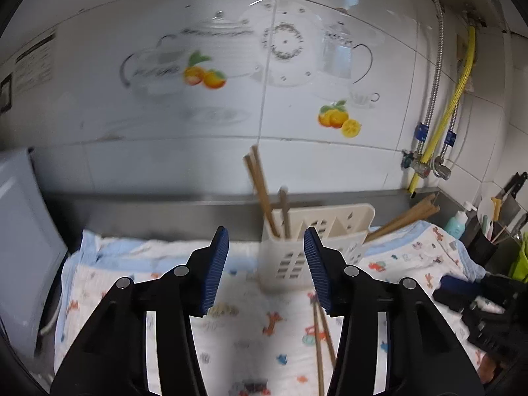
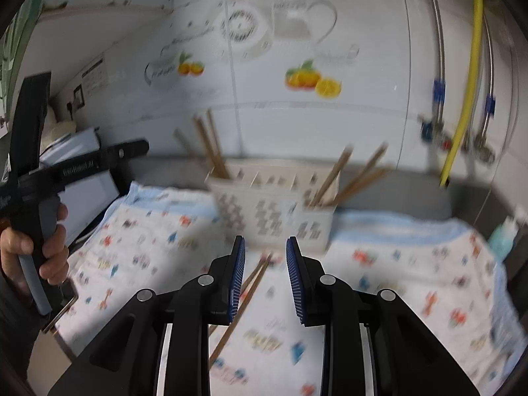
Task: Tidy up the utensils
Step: 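Drop the chopsticks into the holder, opening the left gripper while the right gripper opens, then move the left gripper back over the last chopsticks while the right gripper returns too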
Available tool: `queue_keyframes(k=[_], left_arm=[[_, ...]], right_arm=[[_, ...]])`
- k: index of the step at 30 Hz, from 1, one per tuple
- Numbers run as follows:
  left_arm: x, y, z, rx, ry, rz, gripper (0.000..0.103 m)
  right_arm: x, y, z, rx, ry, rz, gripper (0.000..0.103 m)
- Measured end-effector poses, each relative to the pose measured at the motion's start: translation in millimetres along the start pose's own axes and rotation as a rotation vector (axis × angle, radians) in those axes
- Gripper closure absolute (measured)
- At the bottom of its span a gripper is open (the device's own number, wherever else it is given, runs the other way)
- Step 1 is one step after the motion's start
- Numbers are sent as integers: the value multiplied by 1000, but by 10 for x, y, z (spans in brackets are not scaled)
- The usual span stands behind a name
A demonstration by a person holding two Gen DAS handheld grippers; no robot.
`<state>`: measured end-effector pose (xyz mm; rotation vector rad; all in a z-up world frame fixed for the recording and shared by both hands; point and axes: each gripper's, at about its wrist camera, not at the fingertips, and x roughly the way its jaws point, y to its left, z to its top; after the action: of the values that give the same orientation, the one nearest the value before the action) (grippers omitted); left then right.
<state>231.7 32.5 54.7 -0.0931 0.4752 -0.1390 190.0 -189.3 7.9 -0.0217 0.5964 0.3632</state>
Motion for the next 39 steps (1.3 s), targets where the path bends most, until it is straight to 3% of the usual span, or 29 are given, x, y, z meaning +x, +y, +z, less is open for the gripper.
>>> queue_keyframes(k=[2, 4, 6, 9, 17, 23, 39], left_arm=[[-77, 84, -131, -18, 4, 10, 51], [-134, 162, -246, -39, 11, 29, 35], [-193, 227, -344, -53, 5, 42, 31], [-254, 313, -521, -65, 12, 69, 16], [-278, 375, -828, -36, 46, 95, 9], [-266, 472, -959, -41, 73, 104, 9], [-237, 542, -1168, -48, 104, 131, 9]], right_arm=[[47, 76, -189, 13, 24, 3, 77], [91, 144, -348, 14, 41, -9, 70], [154, 227, -509, 3, 58, -38, 65], [270, 301, -716, 40, 102, -16, 64], [574, 486, -1103, 81, 190, -24, 66], [711, 527, -1184, 124, 217, -24, 79], [999, 551, -1290, 186, 268, -93, 93]])
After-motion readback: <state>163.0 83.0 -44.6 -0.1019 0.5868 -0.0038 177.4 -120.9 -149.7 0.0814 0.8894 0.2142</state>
